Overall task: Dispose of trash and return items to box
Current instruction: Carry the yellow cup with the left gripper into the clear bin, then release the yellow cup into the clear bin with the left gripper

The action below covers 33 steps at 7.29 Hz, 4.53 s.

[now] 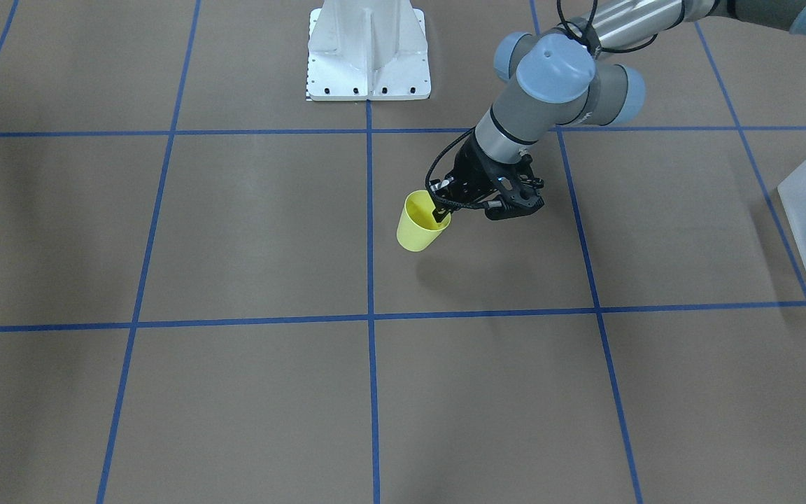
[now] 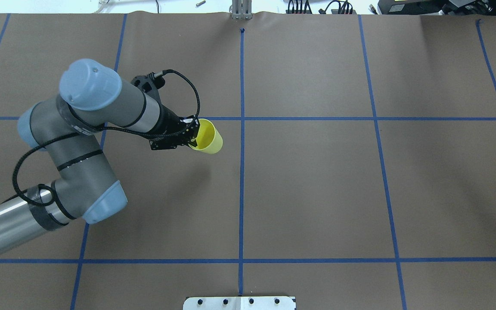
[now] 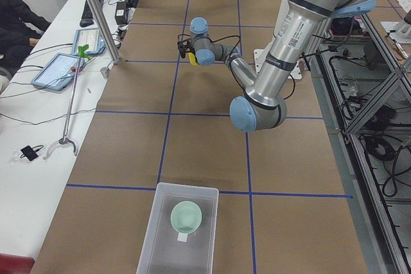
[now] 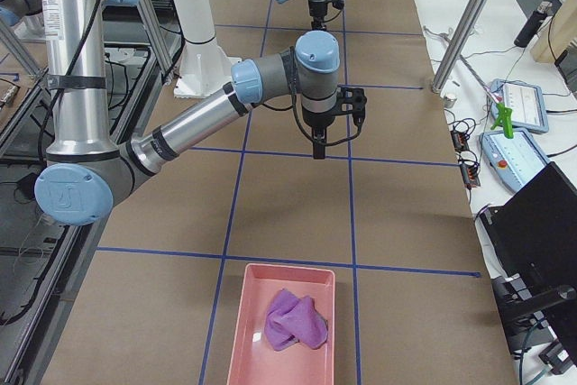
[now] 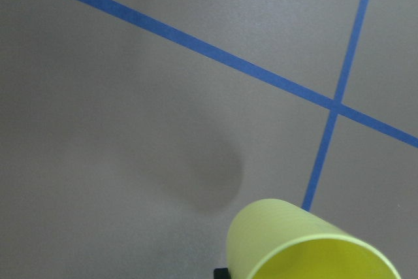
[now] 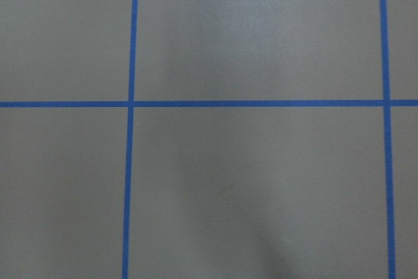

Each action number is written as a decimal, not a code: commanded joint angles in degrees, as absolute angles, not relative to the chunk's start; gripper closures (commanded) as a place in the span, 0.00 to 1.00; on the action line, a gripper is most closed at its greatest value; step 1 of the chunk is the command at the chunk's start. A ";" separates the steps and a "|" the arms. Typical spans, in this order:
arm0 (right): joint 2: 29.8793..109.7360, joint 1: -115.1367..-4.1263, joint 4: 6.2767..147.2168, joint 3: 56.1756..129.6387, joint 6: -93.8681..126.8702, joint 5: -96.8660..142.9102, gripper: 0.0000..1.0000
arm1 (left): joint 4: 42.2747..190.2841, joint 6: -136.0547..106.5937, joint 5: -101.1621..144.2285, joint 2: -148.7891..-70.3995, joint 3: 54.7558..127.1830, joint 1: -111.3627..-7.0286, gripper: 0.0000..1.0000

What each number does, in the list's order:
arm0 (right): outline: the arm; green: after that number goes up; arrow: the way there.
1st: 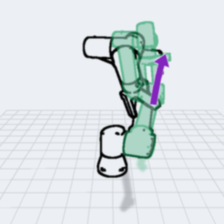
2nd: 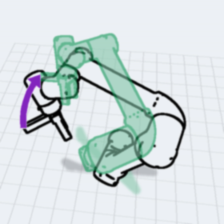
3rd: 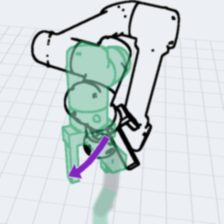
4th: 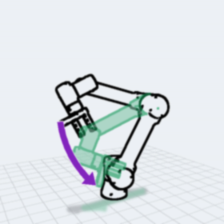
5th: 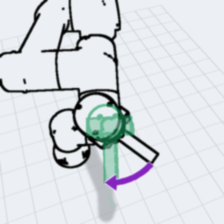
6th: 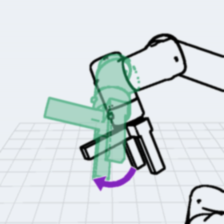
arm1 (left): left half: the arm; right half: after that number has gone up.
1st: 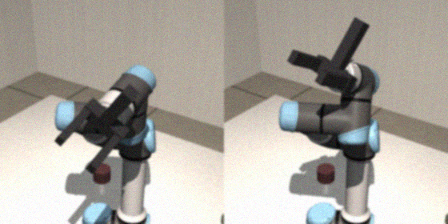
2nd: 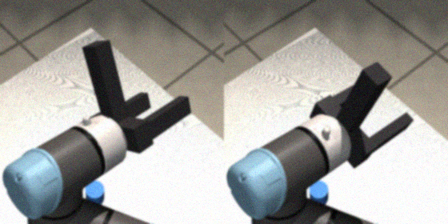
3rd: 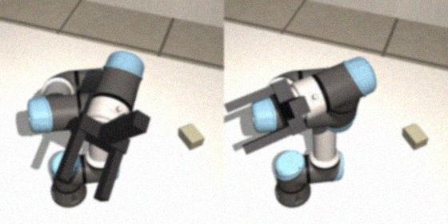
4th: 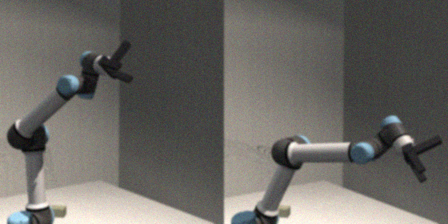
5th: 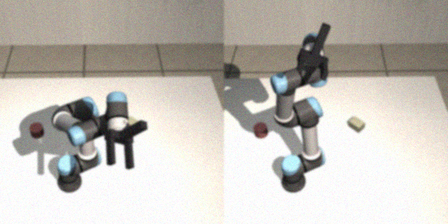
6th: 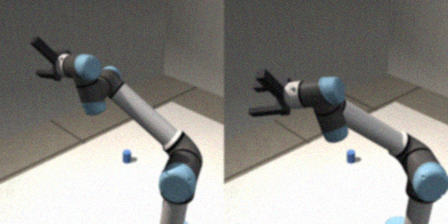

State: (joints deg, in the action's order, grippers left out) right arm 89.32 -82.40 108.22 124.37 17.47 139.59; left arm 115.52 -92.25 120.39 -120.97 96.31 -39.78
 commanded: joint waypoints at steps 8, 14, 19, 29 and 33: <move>93.68 -77.49 107.75 119.90 13.22 128.24 0.00 | 98.36 -27.13 136.49 -97.85 95.72 -85.12 1.00; 95.44 -86.83 107.49 110.13 4.92 128.58 0.00 | 93.24 -17.35 136.23 -97.57 70.94 -102.39 1.00; 96.06 -86.75 107.49 110.21 5.36 128.93 0.00 | 106.79 -19.69 133.86 -97.82 56.09 -102.30 1.00; 96.06 -86.75 107.49 110.83 5.80 129.46 0.00 | 116.18 -19.60 133.86 -97.12 48.78 -102.04 0.54; 95.89 -86.84 107.49 110.92 6.33 129.55 0.00 | 119.09 -19.51 133.86 -95.10 51.05 -102.04 0.01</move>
State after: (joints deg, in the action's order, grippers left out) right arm 95.98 -86.77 107.49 110.89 6.11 129.48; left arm 118.77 -19.58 133.90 -95.48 49.47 -102.04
